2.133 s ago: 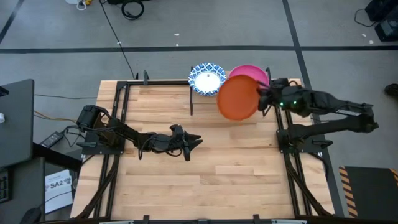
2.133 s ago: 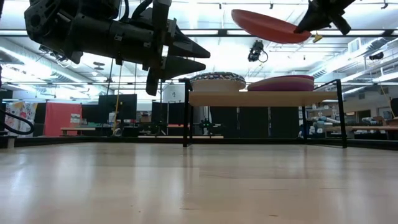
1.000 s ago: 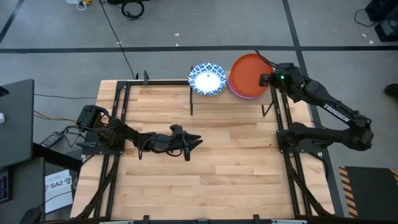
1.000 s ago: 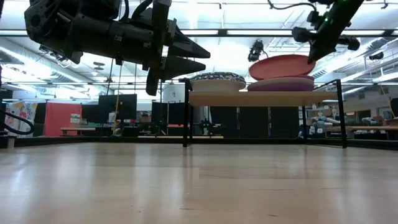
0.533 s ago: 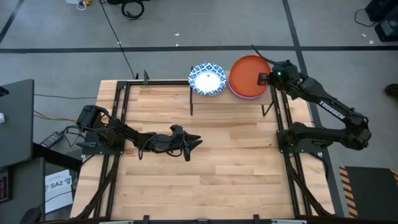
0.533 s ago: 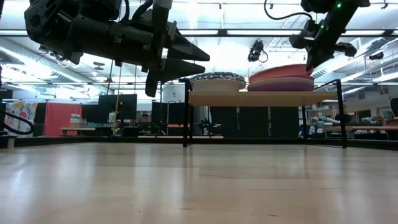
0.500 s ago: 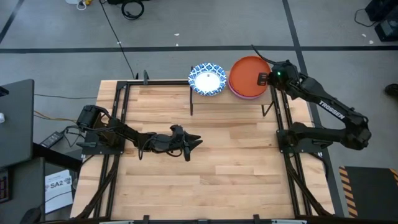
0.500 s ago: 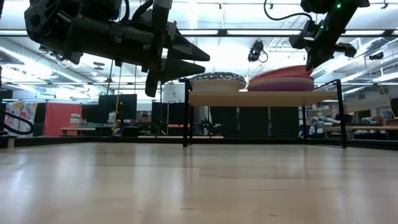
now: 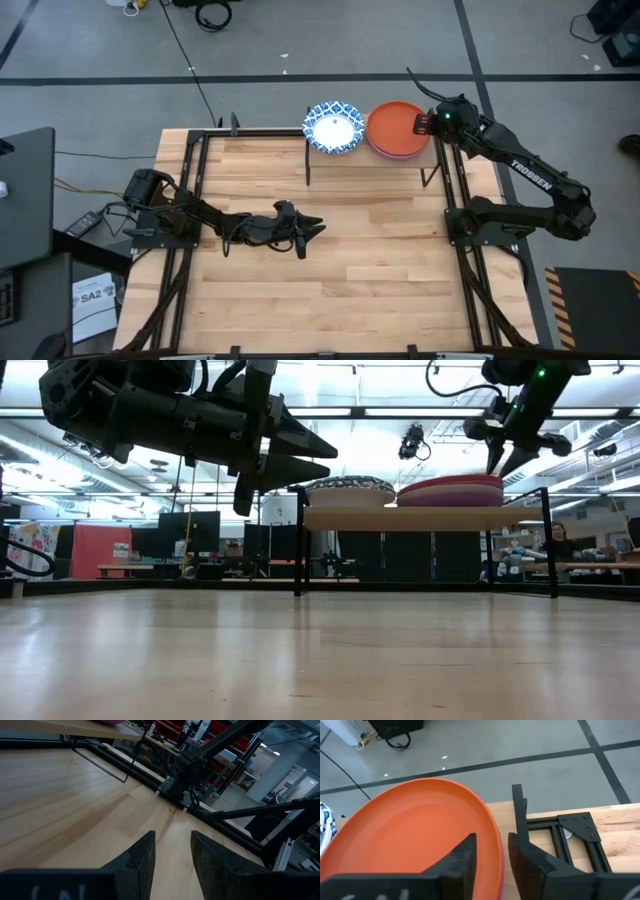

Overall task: Place and stack plates onto a shelf
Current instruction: Return to Home Position

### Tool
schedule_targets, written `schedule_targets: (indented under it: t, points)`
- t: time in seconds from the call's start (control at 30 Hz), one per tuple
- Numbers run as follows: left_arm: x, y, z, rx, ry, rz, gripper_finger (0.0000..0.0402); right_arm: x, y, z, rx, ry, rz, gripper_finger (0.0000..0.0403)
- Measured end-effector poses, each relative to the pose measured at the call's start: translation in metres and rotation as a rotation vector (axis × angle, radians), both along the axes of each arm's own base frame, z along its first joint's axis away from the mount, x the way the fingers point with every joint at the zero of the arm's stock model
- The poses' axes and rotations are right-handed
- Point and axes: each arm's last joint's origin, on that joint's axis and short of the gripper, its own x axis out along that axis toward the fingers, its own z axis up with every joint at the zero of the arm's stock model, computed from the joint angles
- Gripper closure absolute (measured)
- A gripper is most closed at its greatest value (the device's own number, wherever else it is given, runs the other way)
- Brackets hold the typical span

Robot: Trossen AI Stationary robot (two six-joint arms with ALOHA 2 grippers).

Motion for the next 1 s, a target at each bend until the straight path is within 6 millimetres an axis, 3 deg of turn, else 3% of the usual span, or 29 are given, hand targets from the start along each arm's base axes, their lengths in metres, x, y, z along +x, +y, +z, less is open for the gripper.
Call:
schedule_targets:
  t: [0.23,0.4,0.67,1.0]
  points:
    - [0.0,0.0,0.0,0.0,0.0,0.0,0.0271,-0.002,-0.001,0.0,0.011,-0.007,0.002,0.0239]
    - [0.0,0.0,0.0,0.0,0.0,0.0,0.0271,-0.001,-0.001,-0.001,0.025,-0.016,0.026,0.0225]
    - [0.0,0.001,0.0,0.027,0.006,0.001,0.0271,0.009,0.005,-0.001,0.107,-0.114,0.232,0.0241]
    - [0.001,0.001,0.011,0.171,-0.063,-0.005,0.0271,0.036,0.036,-0.001,0.121,-0.1,0.496,0.0284]
